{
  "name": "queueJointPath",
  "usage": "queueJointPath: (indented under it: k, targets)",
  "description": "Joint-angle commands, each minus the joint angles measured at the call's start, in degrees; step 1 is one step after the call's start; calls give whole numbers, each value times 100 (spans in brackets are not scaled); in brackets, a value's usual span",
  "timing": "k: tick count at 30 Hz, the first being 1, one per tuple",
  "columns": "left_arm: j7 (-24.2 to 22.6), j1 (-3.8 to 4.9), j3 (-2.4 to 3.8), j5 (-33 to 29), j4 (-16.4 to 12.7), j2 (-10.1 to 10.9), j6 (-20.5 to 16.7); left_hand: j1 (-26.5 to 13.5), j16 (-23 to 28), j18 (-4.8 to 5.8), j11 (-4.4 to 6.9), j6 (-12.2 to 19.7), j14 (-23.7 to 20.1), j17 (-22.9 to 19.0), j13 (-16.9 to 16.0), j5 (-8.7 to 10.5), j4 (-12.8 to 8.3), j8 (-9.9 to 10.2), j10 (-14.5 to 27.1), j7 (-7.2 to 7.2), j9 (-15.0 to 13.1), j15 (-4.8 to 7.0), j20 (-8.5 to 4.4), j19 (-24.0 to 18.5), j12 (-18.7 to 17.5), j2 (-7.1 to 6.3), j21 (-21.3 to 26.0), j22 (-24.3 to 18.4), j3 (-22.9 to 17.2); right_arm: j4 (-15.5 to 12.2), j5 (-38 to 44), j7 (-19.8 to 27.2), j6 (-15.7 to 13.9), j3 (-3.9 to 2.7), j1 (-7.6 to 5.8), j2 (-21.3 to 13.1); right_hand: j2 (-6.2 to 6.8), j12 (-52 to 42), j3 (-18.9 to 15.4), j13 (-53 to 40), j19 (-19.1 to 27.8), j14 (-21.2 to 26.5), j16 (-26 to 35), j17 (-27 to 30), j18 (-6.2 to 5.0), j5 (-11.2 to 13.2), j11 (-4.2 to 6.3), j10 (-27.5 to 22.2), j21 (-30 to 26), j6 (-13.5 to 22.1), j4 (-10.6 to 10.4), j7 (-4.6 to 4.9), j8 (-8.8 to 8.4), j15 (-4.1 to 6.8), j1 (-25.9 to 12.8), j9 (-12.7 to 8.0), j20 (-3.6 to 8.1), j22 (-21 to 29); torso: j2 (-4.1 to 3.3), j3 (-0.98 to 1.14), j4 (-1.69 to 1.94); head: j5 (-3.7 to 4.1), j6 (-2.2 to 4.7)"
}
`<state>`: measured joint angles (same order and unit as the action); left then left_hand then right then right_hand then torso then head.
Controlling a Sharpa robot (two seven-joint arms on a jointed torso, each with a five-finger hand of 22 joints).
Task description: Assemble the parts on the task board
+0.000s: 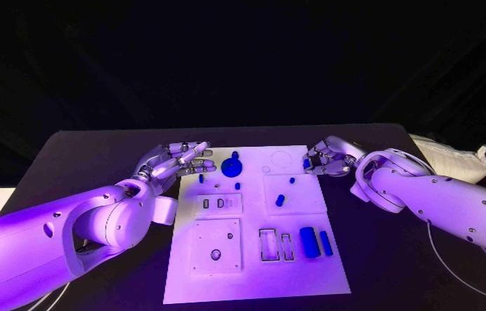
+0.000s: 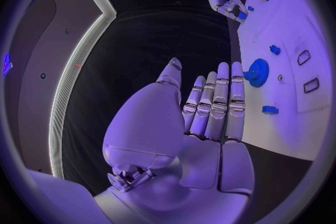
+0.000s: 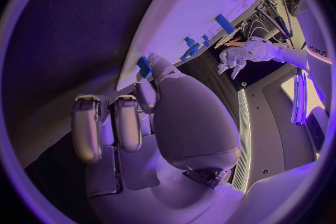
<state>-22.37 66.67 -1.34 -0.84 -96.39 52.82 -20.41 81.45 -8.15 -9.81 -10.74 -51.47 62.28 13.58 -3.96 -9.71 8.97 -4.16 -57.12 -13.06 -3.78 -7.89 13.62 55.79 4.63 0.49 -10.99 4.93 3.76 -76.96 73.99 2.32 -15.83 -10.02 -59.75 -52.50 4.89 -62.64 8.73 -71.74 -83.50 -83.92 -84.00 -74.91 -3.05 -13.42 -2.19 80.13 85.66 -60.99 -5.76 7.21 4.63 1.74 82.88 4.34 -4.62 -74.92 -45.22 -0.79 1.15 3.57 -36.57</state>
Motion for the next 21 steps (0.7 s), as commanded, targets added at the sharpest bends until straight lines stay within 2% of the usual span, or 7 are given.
queueJointPath:
  k: [1,10,16,21]
  targets:
    - [-26,2,3,-12,-15,-5,71,34,31,-55,-11,47,-28,7,4,8,-27,38,46,-89,7,4,35,7,-18,15,36,-8,-6,4,64,14,79,1,9,13,-63,-26,50,-6,-19,-414,-41,-495,81,50,20,26,41,-65,-2,-7,24,22,-2,8,14,-554,0,2,3,-4,-2]
    - [-17,2,3,-12,-18,-1,72,34,31,-55,-11,47,-28,7,4,8,-27,38,46,-89,7,4,35,7,-18,15,36,-8,-6,-2,64,22,21,1,10,33,-208,-93,260,-63,-47,-424,-75,-560,91,320,113,58,62,-417,66,-130,164,94,40,76,67,-602,-2,8,-3,-9,-7]
    - [-15,2,3,-12,-18,2,71,34,31,-55,-11,47,-28,7,4,8,-27,38,46,-89,7,4,35,7,-18,15,36,-8,-6,-30,65,-43,-268,1,10,39,-323,-130,386,-93,-73,-433,-100,-607,100,395,166,92,80,-555,96,-196,225,139,32,119,111,-643,-1,10,-5,-10,-6]
    - [-13,2,3,-12,-16,1,71,39,35,-55,-12,49,-29,11,5,15,-34,38,47,-90,7,4,36,8,-19,27,39,-9,-9,-126,74,-138,-442,-1,9,30,-382,-148,442,-107,-87,-438,-116,-636,105,399,176,111,89,-555,82,-206,220,153,-20,130,129,-665,2,6,1,-11,7]
